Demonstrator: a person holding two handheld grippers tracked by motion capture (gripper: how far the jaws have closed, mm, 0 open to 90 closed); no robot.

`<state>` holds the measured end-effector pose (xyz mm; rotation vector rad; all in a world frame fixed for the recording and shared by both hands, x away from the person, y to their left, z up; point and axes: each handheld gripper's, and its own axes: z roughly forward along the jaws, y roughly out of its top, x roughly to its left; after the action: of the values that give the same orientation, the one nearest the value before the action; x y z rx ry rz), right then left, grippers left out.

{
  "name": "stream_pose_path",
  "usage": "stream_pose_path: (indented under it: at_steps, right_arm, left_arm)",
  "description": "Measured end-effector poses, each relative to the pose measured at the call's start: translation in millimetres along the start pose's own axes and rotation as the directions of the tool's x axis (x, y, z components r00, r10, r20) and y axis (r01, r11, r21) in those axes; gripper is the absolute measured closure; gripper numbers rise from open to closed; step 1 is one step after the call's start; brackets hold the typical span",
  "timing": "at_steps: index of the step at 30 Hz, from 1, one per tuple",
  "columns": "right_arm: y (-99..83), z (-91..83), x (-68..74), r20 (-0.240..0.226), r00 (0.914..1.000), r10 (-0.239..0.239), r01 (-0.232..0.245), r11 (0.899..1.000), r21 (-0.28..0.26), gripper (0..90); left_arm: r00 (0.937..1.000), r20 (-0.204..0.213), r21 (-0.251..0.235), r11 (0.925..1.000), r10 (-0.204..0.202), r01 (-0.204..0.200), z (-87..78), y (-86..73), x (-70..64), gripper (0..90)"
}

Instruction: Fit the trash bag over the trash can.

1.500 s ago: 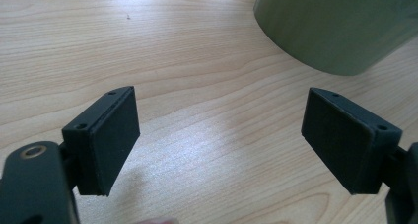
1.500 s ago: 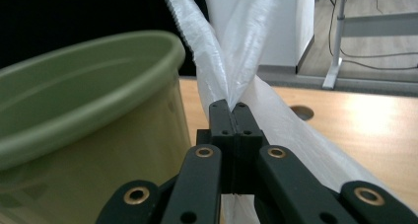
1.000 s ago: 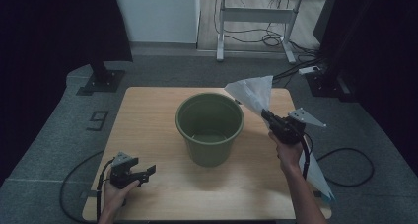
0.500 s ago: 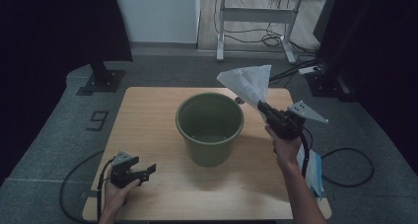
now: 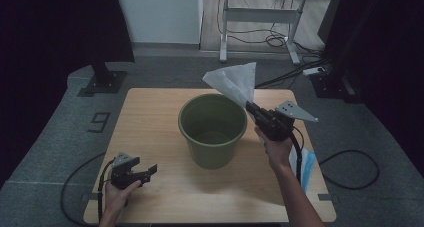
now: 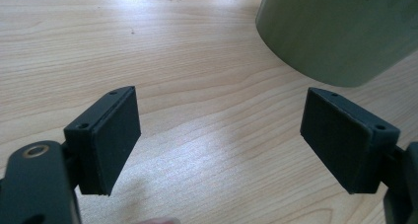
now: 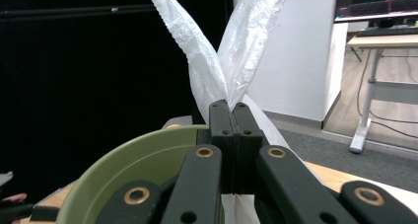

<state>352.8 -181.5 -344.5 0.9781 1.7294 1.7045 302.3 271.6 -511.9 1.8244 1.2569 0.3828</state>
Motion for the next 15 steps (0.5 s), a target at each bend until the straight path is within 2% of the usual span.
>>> stream_pose_path:
  at_steps: [7, 14, 15]
  right_arm:
    - [-12.1, 10.8, 12.2, -0.021, 0.9996, -0.021, 0.022, 0.999, 0.044, 88.7]
    - [-30.0, 29.9, 27.1, -0.054, 0.9982, -0.025, 0.031, 0.992, 0.119, 88.6]
    - [-35.9, 36.4, 31.9, -0.069, 0.9973, -0.023, 0.033, 0.989, 0.146, 88.6]
  left_arm:
    - [1.0000, -0.002, 0.003, 1.0000, -0.003, 0.003, 1.5, 0.0, -0.1, 15.1]
    - [1.0000, 0.004, 0.003, 1.0000, 0.003, -0.003, 1.3, 0.8, -1.4, 15.2]
    - [1.0000, 0.005, 0.004, 1.0000, 0.006, -0.006, 1.3, 0.9, -1.2, 15.2]
